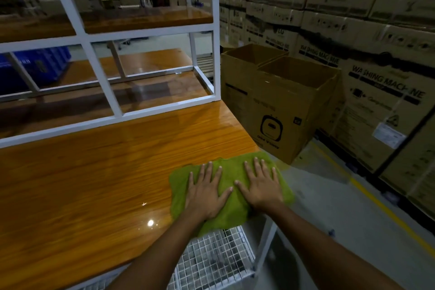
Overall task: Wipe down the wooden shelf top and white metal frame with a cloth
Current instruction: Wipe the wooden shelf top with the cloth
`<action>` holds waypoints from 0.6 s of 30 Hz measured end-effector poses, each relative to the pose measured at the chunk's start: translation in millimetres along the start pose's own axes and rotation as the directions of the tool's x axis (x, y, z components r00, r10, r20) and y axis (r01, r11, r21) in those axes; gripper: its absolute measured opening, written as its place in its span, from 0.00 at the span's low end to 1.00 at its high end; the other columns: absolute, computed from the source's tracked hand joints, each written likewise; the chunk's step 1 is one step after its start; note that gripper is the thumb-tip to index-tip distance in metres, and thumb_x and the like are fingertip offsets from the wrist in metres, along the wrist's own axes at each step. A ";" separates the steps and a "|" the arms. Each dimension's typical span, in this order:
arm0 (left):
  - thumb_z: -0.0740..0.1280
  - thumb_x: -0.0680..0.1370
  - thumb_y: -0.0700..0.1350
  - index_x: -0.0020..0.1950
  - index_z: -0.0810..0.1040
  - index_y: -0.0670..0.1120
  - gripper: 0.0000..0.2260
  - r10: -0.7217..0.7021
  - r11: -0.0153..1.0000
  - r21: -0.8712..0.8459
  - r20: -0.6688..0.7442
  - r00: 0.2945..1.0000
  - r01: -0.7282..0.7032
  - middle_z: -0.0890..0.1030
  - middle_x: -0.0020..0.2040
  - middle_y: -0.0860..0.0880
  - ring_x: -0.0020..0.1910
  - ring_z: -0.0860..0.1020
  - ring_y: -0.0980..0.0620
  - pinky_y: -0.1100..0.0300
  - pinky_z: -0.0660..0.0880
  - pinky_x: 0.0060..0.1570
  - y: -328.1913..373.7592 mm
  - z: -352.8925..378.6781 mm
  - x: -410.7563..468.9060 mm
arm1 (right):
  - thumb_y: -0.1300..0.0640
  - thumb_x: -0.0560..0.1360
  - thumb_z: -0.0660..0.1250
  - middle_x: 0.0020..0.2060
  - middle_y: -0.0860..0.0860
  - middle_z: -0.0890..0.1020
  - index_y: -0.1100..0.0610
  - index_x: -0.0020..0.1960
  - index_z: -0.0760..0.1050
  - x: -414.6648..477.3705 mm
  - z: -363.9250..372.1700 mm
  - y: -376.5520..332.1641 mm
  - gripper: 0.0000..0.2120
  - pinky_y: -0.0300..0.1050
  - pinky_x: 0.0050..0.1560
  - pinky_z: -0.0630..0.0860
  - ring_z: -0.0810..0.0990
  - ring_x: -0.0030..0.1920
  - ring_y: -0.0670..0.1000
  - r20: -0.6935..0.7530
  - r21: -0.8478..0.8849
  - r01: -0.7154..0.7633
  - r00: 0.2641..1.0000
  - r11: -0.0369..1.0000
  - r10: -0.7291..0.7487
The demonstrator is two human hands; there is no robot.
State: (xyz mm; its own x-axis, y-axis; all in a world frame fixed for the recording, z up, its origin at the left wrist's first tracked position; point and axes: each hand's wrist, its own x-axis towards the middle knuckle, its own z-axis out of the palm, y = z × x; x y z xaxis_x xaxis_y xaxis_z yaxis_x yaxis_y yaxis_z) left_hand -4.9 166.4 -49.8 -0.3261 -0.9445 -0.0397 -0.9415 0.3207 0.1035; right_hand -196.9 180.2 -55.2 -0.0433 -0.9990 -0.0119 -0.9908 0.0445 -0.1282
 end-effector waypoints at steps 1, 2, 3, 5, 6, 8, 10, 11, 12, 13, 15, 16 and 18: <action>0.40 0.76 0.72 0.81 0.44 0.56 0.36 0.003 1.000 -0.002 -0.002 1.000 -0.003 0.41 0.81 0.48 0.79 0.39 0.48 0.39 0.40 0.75 -2.7 -0.3 6.6 | 0.27 0.75 0.36 0.80 0.55 0.42 0.48 0.81 0.40 6.1 -0.2 -2.0 0.40 0.60 0.77 0.39 0.40 0.79 0.55 -0.004 -0.002 -0.011 1.000 1.000 0.011; 0.42 0.77 0.71 0.81 0.44 0.56 0.35 0.002 1.000 -0.005 -0.006 1.000 -0.002 0.41 0.81 0.49 0.79 0.40 0.48 0.40 0.40 0.75 -5.6 -1.0 12.9 | 0.28 0.76 0.37 0.80 0.55 0.43 0.48 0.81 0.41 12.4 -0.6 -4.7 0.40 0.60 0.77 0.39 0.40 0.79 0.56 -0.010 -0.001 -0.021 1.000 1.000 0.021; 0.43 0.78 0.71 0.81 0.45 0.56 0.35 -0.002 1.000 -0.007 -0.012 1.000 0.002 0.41 0.81 0.49 0.79 0.40 0.49 0.40 0.41 0.75 -9.2 -2.1 19.2 | 0.28 0.76 0.38 0.80 0.56 0.43 0.49 0.81 0.41 19.2 -0.9 -8.4 0.39 0.60 0.77 0.39 0.40 0.79 0.56 -0.013 -0.001 -0.030 0.999 1.000 0.030; 0.43 0.78 0.71 0.81 0.45 0.56 0.35 -0.016 1.000 -0.008 -0.012 1.000 0.016 0.41 0.81 0.50 0.79 0.40 0.49 0.41 0.41 0.76 -18.7 -4.1 33.1 | 0.29 0.77 0.39 0.80 0.56 0.43 0.50 0.81 0.42 34.3 -1.4 -17.6 0.39 0.61 0.76 0.39 0.40 0.79 0.56 -0.012 -0.008 -0.037 0.999 0.999 0.037; 0.43 0.77 0.71 0.81 0.44 0.57 0.35 -0.024 1.000 -0.009 -0.005 1.000 0.024 0.41 0.81 0.50 0.79 0.39 0.49 0.41 0.41 0.76 -24.4 -4.4 39.9 | 0.29 0.77 0.38 0.80 0.56 0.43 0.50 0.81 0.42 42.1 -1.0 -22.3 0.39 0.61 0.76 0.39 0.40 0.79 0.57 -0.006 -0.012 -0.035 0.999 0.999 0.035; 0.41 0.76 0.72 0.81 0.45 0.57 0.36 -0.042 0.999 -0.006 -0.004 0.999 0.042 0.41 0.81 0.50 0.79 0.39 0.50 0.40 0.42 0.76 -37.0 -5.2 53.2 | 0.29 0.76 0.36 0.80 0.56 0.42 0.50 0.81 0.41 57.7 0.3 -30.7 0.40 0.62 0.76 0.38 0.39 0.79 0.57 0.004 -0.011 -0.026 1.000 1.000 0.026; 0.36 0.72 0.74 0.81 0.45 0.57 0.40 -0.054 0.999 0.003 -0.013 0.998 0.054 0.41 0.81 0.51 0.79 0.40 0.50 0.40 0.42 0.76 -49.2 -5.8 64.3 | 0.28 0.75 0.34 0.80 0.56 0.41 0.50 0.81 0.40 71.1 1.5 -37.7 0.41 0.61 0.76 0.38 0.38 0.79 0.57 0.013 -0.009 -0.007 1.000 1.000 0.007; 0.33 0.70 0.76 0.81 0.45 0.57 0.42 -0.054 0.999 0.003 -0.021 0.998 0.054 0.41 0.81 0.51 0.79 0.40 0.50 0.40 0.42 0.76 -54.7 -6.4 69.0 | 0.28 0.74 0.34 0.80 0.56 0.41 0.50 0.81 0.40 77.4 2.0 -40.7 0.42 0.61 0.76 0.38 0.37 0.79 0.57 0.017 -0.011 0.003 1.000 1.000 -0.003; 0.32 0.69 0.76 0.81 0.45 0.57 0.44 -0.052 0.999 0.001 -0.028 0.998 0.052 0.42 0.81 0.51 0.79 0.40 0.50 0.41 0.41 0.76 -60.0 -7.2 73.2 | 0.28 0.74 0.34 0.80 0.56 0.40 0.50 0.81 0.39 84.2 2.6 -44.0 0.42 0.61 0.76 0.38 0.37 0.79 0.56 0.020 -0.012 0.009 1.000 1.000 -0.009; 0.31 0.69 0.75 0.81 0.45 0.57 0.44 -0.049 0.999 -0.002 -0.034 0.998 0.049 0.42 0.81 0.51 0.79 0.40 0.50 0.41 0.41 0.76 -65.2 -7.7 77.1 | 0.28 0.74 0.34 0.79 0.56 0.40 0.50 0.81 0.39 90.7 3.3 -47.4 0.42 0.61 0.76 0.38 0.37 0.79 0.56 0.023 -0.011 0.012 1.000 1.000 -0.012; 0.32 0.70 0.74 0.81 0.46 0.57 0.42 -0.053 0.999 -0.007 -0.046 0.998 0.052 0.42 0.81 0.50 0.79 0.40 0.49 0.41 0.41 0.76 -73.6 -9.3 86.3 | 0.27 0.74 0.35 0.79 0.56 0.40 0.50 0.81 0.39 103.5 4.1 -53.3 0.42 0.62 0.76 0.38 0.37 0.79 0.56 0.023 -0.006 0.014 1.000 1.000 -0.014; 0.32 0.70 0.74 0.81 0.46 0.57 0.43 -0.058 0.998 -0.005 -0.050 0.997 0.057 0.42 0.81 0.50 0.79 0.40 0.49 0.40 0.41 0.76 -77.2 -9.9 91.7 | 0.27 0.75 0.36 0.79 0.57 0.40 0.50 0.81 0.39 110.0 4.4 -55.8 0.41 0.62 0.76 0.38 0.37 0.79 0.57 0.025 -0.006 0.015 1.000 1.000 -0.015; 0.29 0.68 0.75 0.81 0.46 0.57 0.45 -0.066 0.998 0.001 -0.052 0.996 0.066 0.42 0.81 0.50 0.79 0.40 0.49 0.40 0.41 0.75 -83.0 -10.6 102.7 | 0.28 0.76 0.37 0.79 0.57 0.40 0.50 0.81 0.39 121.5 5.2 -59.8 0.40 0.62 0.76 0.37 0.36 0.79 0.57 0.031 -0.011 0.018 0.999 1.000 -0.017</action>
State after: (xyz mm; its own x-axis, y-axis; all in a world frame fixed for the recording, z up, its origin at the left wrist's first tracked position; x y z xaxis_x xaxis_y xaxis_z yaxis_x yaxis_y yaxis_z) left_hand 40.7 42.0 -52.0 -0.2588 -0.9659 0.0054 -0.9610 0.2581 0.0996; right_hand -142.2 56.2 -54.2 -0.0221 -0.9989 -0.0402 -0.9927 0.0267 -0.1179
